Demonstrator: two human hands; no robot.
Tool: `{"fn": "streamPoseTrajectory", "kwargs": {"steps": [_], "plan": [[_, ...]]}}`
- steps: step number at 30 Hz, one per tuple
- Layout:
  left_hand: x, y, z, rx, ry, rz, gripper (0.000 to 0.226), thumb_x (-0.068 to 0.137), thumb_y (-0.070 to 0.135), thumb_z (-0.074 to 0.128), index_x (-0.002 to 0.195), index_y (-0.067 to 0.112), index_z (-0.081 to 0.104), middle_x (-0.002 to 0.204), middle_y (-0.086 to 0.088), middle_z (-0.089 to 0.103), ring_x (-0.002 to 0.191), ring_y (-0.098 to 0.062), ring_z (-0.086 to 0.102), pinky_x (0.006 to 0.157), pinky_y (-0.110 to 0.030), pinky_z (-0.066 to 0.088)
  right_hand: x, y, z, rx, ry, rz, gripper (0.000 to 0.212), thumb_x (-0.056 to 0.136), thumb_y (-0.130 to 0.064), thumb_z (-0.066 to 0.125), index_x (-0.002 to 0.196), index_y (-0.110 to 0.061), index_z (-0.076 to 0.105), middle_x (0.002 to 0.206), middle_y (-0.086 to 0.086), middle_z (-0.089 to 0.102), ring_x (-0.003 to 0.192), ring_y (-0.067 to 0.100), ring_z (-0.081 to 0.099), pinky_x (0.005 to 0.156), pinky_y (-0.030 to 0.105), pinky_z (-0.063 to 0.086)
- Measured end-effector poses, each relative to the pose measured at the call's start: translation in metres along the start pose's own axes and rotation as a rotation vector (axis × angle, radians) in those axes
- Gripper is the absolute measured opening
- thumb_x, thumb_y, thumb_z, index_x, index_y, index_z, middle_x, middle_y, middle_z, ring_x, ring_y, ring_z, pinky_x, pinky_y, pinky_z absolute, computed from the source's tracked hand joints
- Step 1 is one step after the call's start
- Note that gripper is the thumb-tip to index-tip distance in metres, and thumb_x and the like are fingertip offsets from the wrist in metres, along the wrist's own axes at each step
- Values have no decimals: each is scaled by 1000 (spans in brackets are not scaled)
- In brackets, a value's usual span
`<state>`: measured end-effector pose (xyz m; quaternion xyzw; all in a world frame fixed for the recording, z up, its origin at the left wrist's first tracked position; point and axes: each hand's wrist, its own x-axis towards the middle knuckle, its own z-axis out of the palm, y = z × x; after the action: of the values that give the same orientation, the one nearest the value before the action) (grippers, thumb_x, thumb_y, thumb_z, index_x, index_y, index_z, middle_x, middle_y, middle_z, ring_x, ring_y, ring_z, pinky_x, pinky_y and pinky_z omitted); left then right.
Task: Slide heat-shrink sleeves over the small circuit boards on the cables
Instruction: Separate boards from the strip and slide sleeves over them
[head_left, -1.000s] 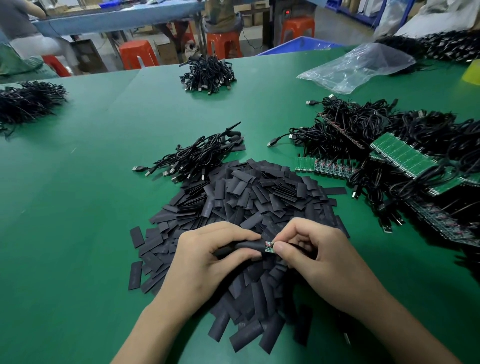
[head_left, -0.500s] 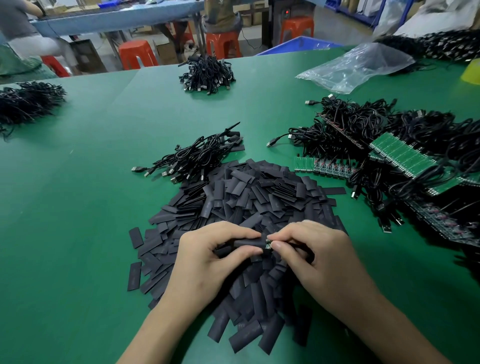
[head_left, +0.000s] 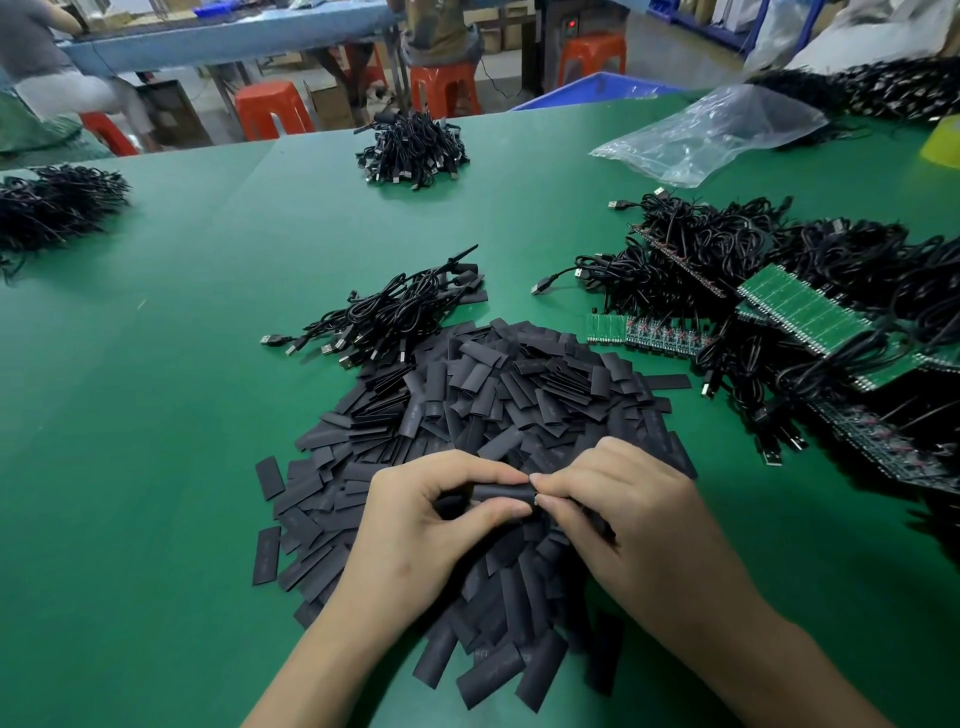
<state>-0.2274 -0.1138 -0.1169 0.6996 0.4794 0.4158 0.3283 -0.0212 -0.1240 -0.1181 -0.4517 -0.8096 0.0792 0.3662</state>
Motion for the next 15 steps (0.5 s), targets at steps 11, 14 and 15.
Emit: {"fn": "streamPoseTrajectory", "kwargs": {"steps": [11, 14, 15], "plan": [[0, 4, 0, 51, 124, 38, 18, 78, 29, 84, 96, 27, 81, 91, 18, 77, 89, -4, 73, 80, -12, 51, 0, -2, 1, 12, 136, 88, 7, 90, -23, 71, 86, -17, 72, 80, -13, 65, 77, 4, 55, 73, 25, 45], [0, 3, 0, 72, 127, 47, 19, 78, 32, 83, 97, 28, 80, 92, 20, 76, 90, -3, 73, 81, -12, 51, -1, -1, 3, -3, 165, 61, 7, 90, -22, 72, 88, -16, 74, 83, -10, 69, 78, 9, 59, 73, 31, 47], [0, 3, 0, 74, 127, 46, 19, 78, 32, 82, 97, 28, 80, 93, 20, 76, 91, -3, 73, 81, -12, 50, -2, 0, 3, -7, 171, 52, 7, 90, -22, 72, 88, -16, 74, 84, -9, 69, 78, 11, 60, 73, 32, 47]]}}
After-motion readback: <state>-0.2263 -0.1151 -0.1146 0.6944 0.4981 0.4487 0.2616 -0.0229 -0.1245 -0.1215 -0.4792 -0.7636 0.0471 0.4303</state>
